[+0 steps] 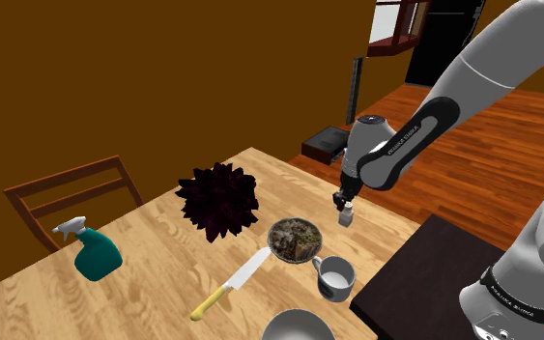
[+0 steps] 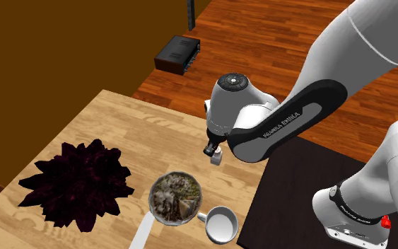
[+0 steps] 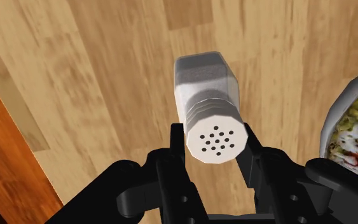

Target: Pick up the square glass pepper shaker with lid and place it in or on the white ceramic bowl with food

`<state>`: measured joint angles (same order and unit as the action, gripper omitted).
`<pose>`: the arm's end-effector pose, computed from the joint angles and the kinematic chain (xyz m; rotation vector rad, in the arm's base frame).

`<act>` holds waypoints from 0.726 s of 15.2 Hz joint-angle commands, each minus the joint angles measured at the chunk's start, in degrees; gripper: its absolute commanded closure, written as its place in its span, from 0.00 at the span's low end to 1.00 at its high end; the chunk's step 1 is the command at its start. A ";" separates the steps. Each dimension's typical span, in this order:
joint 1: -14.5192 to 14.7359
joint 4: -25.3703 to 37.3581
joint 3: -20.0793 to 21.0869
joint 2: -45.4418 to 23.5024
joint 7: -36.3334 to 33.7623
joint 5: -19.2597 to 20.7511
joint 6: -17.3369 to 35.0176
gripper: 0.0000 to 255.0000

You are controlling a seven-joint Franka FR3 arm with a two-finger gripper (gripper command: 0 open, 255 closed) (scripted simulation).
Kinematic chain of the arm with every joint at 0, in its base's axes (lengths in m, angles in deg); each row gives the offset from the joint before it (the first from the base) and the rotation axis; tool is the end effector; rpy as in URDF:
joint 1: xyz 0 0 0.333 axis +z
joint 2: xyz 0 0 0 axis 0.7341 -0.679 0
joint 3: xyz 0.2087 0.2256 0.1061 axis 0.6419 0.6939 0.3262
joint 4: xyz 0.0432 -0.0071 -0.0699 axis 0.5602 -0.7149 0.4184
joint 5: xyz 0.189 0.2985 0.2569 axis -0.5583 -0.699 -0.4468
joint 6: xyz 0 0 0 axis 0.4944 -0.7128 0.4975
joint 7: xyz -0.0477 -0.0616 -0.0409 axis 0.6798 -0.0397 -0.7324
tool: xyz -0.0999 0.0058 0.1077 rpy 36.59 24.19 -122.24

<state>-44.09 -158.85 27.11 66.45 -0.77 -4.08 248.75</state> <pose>0.4640 0.0335 0.1586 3.1359 -0.0320 0.1437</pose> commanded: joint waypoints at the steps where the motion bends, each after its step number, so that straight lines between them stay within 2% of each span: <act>1: -0.06 -0.04 0.03 1.76 0.25 -0.21 -1.75 1.00; 11: 0.03 0.87 0.07 9.82 0.80 -0.88 -10.71 1.00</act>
<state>-44.08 -158.28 27.16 75.47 0.00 -4.91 239.17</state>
